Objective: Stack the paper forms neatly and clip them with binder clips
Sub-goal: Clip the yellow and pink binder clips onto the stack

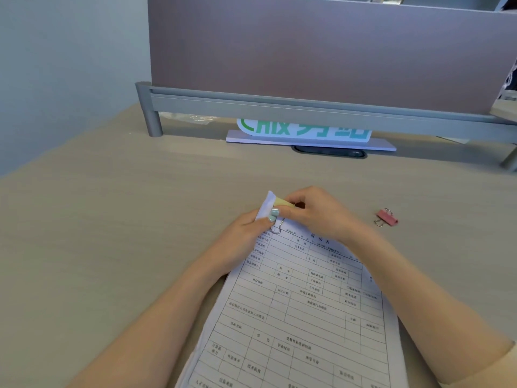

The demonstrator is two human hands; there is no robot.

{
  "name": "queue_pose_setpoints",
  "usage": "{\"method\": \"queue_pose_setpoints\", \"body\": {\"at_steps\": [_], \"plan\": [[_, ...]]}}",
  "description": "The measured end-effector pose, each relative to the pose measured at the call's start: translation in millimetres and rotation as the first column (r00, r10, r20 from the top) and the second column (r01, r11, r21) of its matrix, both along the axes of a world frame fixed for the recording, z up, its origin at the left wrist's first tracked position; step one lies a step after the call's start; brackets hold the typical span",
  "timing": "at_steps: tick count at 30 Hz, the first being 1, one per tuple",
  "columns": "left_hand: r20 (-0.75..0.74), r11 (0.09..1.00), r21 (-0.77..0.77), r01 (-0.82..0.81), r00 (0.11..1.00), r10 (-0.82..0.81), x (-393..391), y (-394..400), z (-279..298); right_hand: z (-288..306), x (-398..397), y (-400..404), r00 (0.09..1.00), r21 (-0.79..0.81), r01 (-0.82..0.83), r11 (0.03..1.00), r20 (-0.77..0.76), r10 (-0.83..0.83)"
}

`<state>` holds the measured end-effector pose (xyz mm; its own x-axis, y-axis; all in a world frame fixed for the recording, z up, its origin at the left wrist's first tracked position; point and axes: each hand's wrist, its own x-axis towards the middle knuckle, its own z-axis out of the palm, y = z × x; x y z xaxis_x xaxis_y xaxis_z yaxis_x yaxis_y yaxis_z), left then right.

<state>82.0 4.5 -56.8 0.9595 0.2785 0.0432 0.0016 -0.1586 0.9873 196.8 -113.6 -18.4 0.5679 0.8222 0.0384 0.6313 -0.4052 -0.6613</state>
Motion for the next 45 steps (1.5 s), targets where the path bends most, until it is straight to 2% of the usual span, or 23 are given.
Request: {"method": "queue_pose_setpoints", "body": {"at_steps": [6,12,16,18,22,26,28,32,33,36,37,40,43,45], "plan": [[0.035,0.998,0.038,-0.050,0.998,0.049,1,-2,-1,-1,-3,0,0.997,0.042,0.040,0.998,0.060,-0.042],[0.059,0.971,0.134,-0.200,0.979,0.194,3,2,-3,-6,-4,5,0.984,0.109,0.064,0.992,0.156,-0.080],[0.027,0.989,0.103,-0.108,0.994,0.106,0,6,-1,-10,-6,5,0.987,0.123,0.027,0.992,0.151,-0.046],[0.015,0.991,0.112,-0.071,0.997,0.069,-1,4,0,-13,-10,4,0.975,0.139,0.032,0.990,0.213,-0.061],[-0.013,0.980,0.146,-0.135,0.990,0.138,-1,0,1,-27,-6,-9,0.897,0.213,0.088,0.973,0.408,-0.171],[-0.074,0.932,0.299,-0.204,0.969,0.236,-2,5,4,-43,22,-42,0.791,0.278,0.284,0.918,0.473,-0.388],[-0.089,0.899,0.370,-0.233,0.955,0.284,-4,11,5,-47,37,-60,0.733,0.261,0.403,0.877,0.482,-0.481],[-0.140,0.881,0.419,-0.222,0.942,0.304,-7,20,5,-56,58,-85,0.658,0.171,0.618,0.768,0.422,-0.624],[-0.154,0.878,0.425,-0.220,0.938,0.309,-8,21,6,-57,61,-89,0.667,0.161,0.643,0.748,0.362,-0.651],[-0.211,0.856,0.474,-0.206,0.917,0.338,-9,25,7,-57,61,-95,0.727,0.186,0.670,0.719,0.031,-0.686],[-0.236,0.825,0.533,-0.184,0.905,0.355,-11,28,7,-57,61,-95,0.734,0.200,0.668,0.717,-0.019,-0.679],[-0.329,0.723,0.676,-0.141,0.821,0.467,-20,41,9,-56,61,-92,0.749,0.274,0.646,0.713,-0.048,-0.660],[-0.247,0.625,0.740,-0.249,0.763,0.597,-27,51,17,-53,65,-89,0.759,0.329,0.642,0.693,-0.148,-0.634],[-0.092,0.595,0.732,-0.333,0.816,0.570,-24,45,19,-50,65,-86,0.774,0.380,0.633,0.675,-0.282,-0.567]]}}
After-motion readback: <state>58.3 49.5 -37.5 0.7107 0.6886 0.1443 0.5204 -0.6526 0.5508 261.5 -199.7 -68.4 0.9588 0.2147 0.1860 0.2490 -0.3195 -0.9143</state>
